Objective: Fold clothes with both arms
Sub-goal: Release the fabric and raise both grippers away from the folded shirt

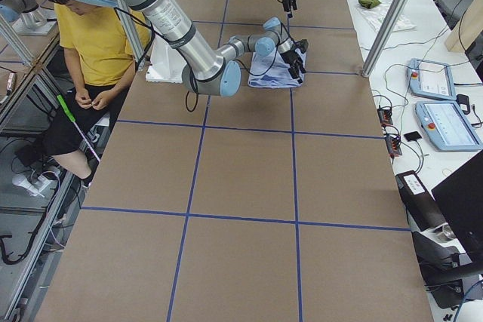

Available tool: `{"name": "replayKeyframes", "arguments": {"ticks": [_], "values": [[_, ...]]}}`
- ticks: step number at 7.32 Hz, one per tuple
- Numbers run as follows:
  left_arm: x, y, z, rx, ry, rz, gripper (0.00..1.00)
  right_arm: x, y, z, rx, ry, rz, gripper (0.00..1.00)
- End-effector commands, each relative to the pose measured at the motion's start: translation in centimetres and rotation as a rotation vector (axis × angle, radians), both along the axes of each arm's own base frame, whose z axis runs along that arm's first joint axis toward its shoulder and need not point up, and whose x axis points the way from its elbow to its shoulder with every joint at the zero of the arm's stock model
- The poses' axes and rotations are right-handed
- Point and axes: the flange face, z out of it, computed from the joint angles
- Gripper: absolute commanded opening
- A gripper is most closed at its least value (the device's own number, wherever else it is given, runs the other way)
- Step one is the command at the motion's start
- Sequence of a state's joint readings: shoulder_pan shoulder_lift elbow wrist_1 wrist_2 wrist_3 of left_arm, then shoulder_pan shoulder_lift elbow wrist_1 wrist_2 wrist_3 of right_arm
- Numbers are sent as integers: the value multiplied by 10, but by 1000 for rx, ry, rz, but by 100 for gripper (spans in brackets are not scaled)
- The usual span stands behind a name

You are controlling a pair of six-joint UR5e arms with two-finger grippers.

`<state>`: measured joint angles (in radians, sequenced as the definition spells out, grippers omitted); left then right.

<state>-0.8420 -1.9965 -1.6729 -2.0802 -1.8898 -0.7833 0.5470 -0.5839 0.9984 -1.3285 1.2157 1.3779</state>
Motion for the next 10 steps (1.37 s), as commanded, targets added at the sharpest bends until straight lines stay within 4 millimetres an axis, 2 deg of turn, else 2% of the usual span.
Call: {"name": "replayKeyframes", "arguments": {"ticks": [1, 2, 3, 4, 5, 6, 7, 8, 9, 10], "values": [[-1, 1, -1, -1, 4, 0, 100, 34, -41, -12, 2, -29, -8, 100], [-3, 3, -5, 6, 10, 0, 100, 46, -41, -37, -4, -98, -32, 100], [-10, 11, -2, 4, 12, -2, 100, 59, -39, -51, -41, -155, -74, 100], [-25, 29, 7, 4, 11, 0, 100, 81, -39, -55, -98, -191, -113, 100], [-47, 55, 20, -3, 10, 15, 100, 112, -30, -49, -152, -223, -183, 100], [-70, 84, 36, -21, 5, 36, 100, 158, -16, -36, -158, -211, -223, 100], [-95, 115, 48, -26, -8, 59, 100, 216, -7, -29, -177, -175, -295, 100], [-123, 139, 63, 22, -61, 96, 100, 289, 0, -14, -193, -133, -383, 100], [-161, 146, 83, 71, -127, 121, 100, 360, 14, 12, -175, -92, -494, 100], [-204, 143, 106, 121, -186, 156, 100, 428, 32, 60, -160, -54, -595, 100]]}}
